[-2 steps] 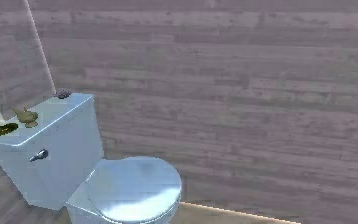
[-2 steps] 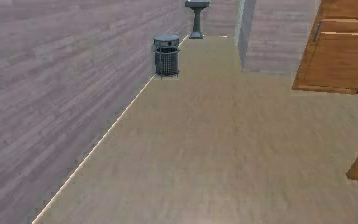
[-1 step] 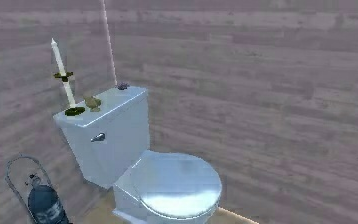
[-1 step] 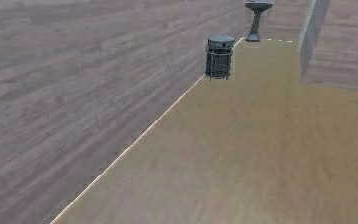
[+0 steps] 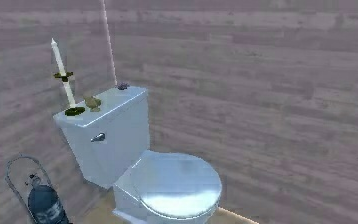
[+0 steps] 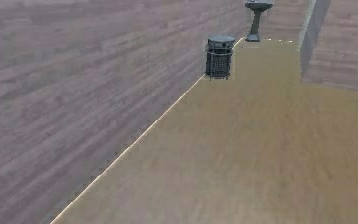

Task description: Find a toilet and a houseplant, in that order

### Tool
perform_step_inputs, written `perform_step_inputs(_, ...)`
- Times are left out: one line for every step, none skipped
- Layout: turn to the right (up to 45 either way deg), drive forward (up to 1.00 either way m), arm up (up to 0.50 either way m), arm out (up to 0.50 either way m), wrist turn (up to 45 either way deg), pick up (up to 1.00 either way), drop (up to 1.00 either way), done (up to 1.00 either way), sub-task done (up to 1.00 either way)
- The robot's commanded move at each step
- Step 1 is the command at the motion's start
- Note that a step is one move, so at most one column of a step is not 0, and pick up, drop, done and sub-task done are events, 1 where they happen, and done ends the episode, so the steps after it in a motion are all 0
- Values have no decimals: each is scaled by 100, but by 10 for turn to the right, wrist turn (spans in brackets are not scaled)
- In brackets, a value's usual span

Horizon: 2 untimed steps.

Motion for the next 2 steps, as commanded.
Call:
perform_step_inputs(450, 0, 0, 0, 0, 0, 0, 0, 0)
perform_step_inputs(450, 0, 0, 0, 0, 0, 0, 0, 0)
